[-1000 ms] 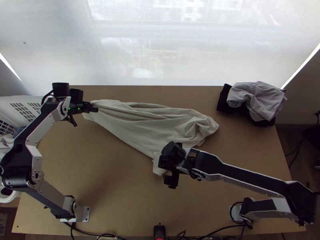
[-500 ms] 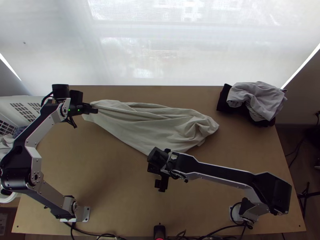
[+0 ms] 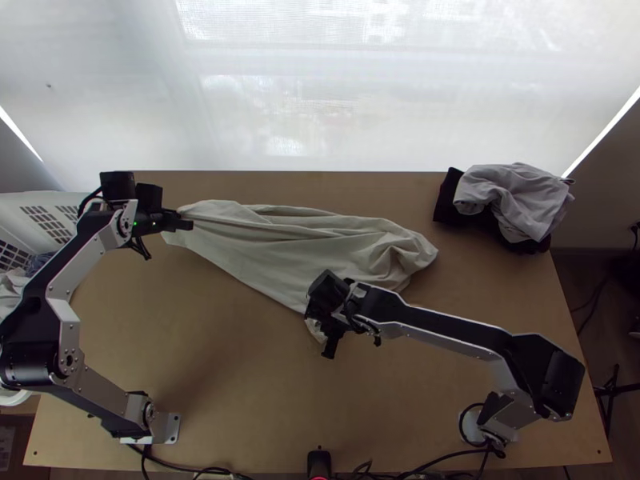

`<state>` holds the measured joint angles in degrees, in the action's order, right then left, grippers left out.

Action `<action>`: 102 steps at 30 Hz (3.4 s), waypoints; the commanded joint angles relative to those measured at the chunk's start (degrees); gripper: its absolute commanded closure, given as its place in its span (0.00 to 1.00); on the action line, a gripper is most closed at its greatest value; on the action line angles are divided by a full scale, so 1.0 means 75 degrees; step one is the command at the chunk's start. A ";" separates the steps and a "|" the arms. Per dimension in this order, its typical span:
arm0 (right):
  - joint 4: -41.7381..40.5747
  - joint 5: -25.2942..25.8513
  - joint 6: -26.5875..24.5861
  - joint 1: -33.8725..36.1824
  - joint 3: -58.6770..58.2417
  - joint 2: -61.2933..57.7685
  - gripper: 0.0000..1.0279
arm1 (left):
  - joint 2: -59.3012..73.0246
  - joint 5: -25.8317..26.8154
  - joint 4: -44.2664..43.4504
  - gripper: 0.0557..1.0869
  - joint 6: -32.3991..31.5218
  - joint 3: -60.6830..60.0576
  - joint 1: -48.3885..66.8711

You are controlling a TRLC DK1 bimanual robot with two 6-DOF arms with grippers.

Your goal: Fold the t-shirt

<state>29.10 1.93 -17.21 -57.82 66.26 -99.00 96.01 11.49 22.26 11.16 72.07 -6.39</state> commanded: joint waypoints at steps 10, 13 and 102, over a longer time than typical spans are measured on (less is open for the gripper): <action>0.0526 0.0070 -0.0189 0.2635 -0.0292 0.1751 0.97 | -0.0918 0.0133 0.0243 0.97 0.0153 -0.0551 -0.0542; 0.0631 0.0070 -0.0213 0.3081 -0.0256 0.2138 0.97 | -0.1293 0.0191 0.0313 0.97 0.0165 -0.0786 -0.0683; -0.4466 0.1723 -0.2826 0.2928 -0.1217 0.5852 0.98 | -0.5957 0.0625 0.0512 0.97 -0.0058 -0.2204 -0.0249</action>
<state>-15.46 15.86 -43.46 -32.32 68.58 -65.54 60.73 11.57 15.88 9.45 68.53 -11.73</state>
